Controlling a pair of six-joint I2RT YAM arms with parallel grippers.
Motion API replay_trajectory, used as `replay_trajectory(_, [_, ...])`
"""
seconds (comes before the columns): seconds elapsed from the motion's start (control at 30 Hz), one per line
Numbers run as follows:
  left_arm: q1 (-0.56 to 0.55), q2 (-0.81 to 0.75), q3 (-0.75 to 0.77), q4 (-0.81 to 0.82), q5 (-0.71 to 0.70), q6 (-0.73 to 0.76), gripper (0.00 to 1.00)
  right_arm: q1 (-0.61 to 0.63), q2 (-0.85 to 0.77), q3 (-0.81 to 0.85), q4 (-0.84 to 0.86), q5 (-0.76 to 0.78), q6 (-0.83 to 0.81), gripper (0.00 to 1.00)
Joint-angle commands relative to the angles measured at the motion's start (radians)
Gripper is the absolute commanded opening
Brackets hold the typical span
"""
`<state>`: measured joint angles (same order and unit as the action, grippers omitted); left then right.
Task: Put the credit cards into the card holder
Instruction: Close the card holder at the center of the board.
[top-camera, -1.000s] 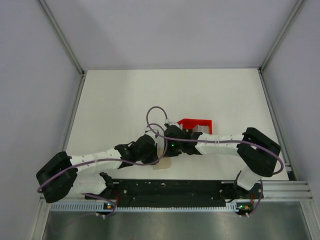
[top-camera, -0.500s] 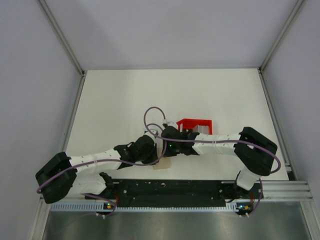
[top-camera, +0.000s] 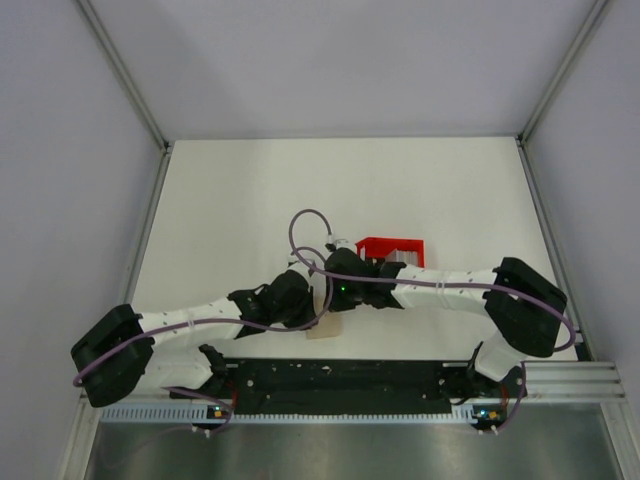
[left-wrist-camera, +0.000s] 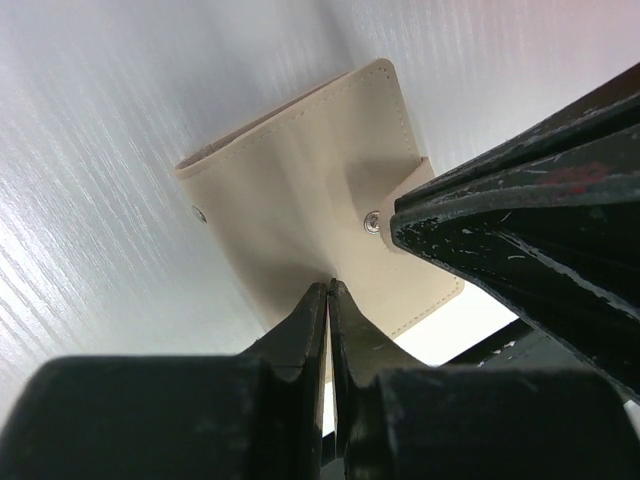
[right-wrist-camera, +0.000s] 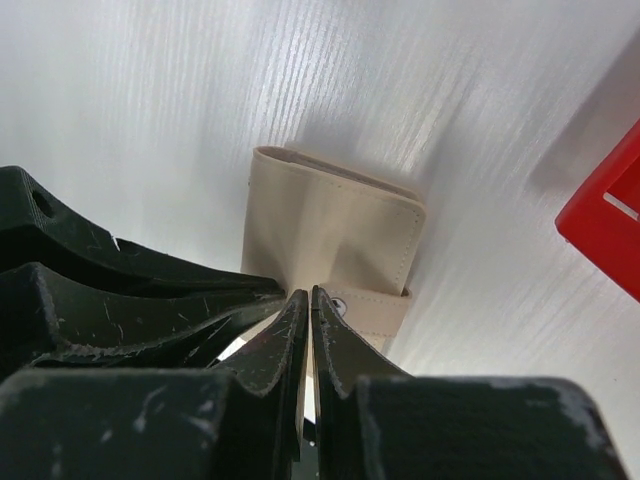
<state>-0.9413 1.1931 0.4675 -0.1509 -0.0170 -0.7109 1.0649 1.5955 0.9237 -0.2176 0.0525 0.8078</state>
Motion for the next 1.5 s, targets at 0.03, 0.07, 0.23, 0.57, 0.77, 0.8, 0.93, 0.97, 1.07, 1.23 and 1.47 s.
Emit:
replay_trajectory(0.03, [-0.005, 0.013, -0.033, -0.026, -0.009, -0.005, 0.08, 0.004, -0.019, -0.016, 0.001, -0.003, 0.024, 0.04])
replay_trajectory(0.07, [-0.005, 0.013, -0.033, -0.026, -0.009, -0.004, 0.07, 0.004, -0.02, -0.025, 0.003, 0.001, 0.031, 0.04])
replay_trajectory(0.23, [-0.005, 0.013, -0.036, -0.021, -0.003, 0.001, 0.07, 0.003, -0.012, -0.028, 0.007, 0.0, 0.036, 0.04])
replay_trajectory(0.57, [-0.005, 0.013, -0.036, -0.018, 0.0, 0.002, 0.07, 0.001, 0.006, -0.017, 0.009, -0.008, 0.031, 0.04])
replay_trajectory(0.77, [-0.005, 0.013, -0.038, -0.015, 0.0, 0.004, 0.07, 0.001, 0.018, -0.028, 0.012, -0.002, 0.034, 0.04])
replay_trajectory(0.8, [-0.005, 0.014, -0.038, -0.015, 0.002, 0.004, 0.07, 0.0, 0.018, -0.023, 0.014, -0.002, 0.031, 0.04])
replay_trajectory(0.93, [-0.005, 0.016, -0.036, -0.013, 0.005, 0.005, 0.07, -0.006, 0.037, -0.017, 0.012, -0.014, 0.025, 0.04])
replay_trajectory(0.97, [-0.005, 0.014, -0.038, -0.013, 0.003, 0.005, 0.07, -0.005, 0.04, -0.014, 0.014, -0.016, 0.025, 0.04])
replay_trajectory(1.07, [-0.005, 0.013, -0.036, -0.015, 0.003, 0.004, 0.07, -0.006, 0.046, -0.014, 0.018, -0.017, 0.022, 0.04])
replay_trajectory(1.23, [-0.005, 0.016, -0.036, -0.013, 0.003, 0.004, 0.07, -0.006, 0.057, -0.008, 0.02, -0.025, 0.021, 0.04])
replay_trajectory(1.47, [-0.005, 0.016, -0.036, -0.012, 0.006, 0.007, 0.07, -0.006, 0.069, 0.0, 0.014, -0.034, 0.014, 0.04])
